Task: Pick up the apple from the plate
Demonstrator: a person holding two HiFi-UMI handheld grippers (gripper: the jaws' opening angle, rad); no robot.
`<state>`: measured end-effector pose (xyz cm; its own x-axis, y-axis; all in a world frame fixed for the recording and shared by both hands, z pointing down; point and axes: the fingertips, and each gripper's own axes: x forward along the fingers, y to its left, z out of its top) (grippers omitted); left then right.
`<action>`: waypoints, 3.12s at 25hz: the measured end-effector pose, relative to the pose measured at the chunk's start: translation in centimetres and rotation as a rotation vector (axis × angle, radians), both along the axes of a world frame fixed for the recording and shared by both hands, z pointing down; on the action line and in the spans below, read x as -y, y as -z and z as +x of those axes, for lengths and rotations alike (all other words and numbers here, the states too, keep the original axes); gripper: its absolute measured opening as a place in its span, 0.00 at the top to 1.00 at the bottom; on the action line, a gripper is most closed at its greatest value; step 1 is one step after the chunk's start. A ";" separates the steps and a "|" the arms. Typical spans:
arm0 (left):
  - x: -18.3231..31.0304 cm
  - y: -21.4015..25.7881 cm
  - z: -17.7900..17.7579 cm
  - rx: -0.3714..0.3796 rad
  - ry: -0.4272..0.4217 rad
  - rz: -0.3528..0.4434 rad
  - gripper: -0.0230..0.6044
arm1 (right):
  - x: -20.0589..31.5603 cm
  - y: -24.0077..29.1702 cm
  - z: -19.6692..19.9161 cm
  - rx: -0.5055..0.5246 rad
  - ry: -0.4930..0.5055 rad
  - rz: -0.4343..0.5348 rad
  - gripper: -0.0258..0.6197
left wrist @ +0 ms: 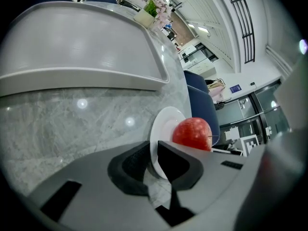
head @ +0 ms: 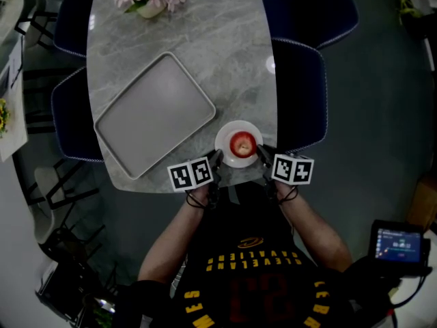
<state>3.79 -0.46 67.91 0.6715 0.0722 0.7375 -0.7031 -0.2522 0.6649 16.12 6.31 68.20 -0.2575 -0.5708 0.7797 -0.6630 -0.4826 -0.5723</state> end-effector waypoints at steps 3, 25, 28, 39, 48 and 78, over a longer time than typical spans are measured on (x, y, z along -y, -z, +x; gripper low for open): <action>0.4 0.1 -0.5 0.015 0.002 0.030 0.89 | 0.1 0.0 -0.1 -0.012 0.006 0.005 0.87; 2.4 13.0 0.3 -0.134 -0.005 0.434 0.96 | 2.1 13.1 3.0 -0.263 0.025 0.347 0.95; 2.0 17.1 1.4 -0.190 -0.008 0.524 0.96 | 3.0 17.3 2.1 -0.297 0.052 0.458 0.95; -1.1 28.2 2.9 -0.330 0.003 0.791 0.96 | 2.4 29.5 -1.4 -0.449 0.152 0.772 0.95; -3.8 32.5 2.8 -0.383 0.040 0.872 0.96 | 0.3 33.8 -2.2 -0.493 0.185 0.875 0.95; -12.0 47.6 3.6 -0.497 -0.017 1.452 0.96 | -5.9 46.8 -4.2 -0.756 0.251 1.272 0.95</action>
<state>7.38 11.57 20.27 0.8703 -0.4790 -0.1148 -0.4817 -0.8763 0.0049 11.90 12.23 21.37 -0.2231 -0.9541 -0.1998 -0.9735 0.2285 -0.0044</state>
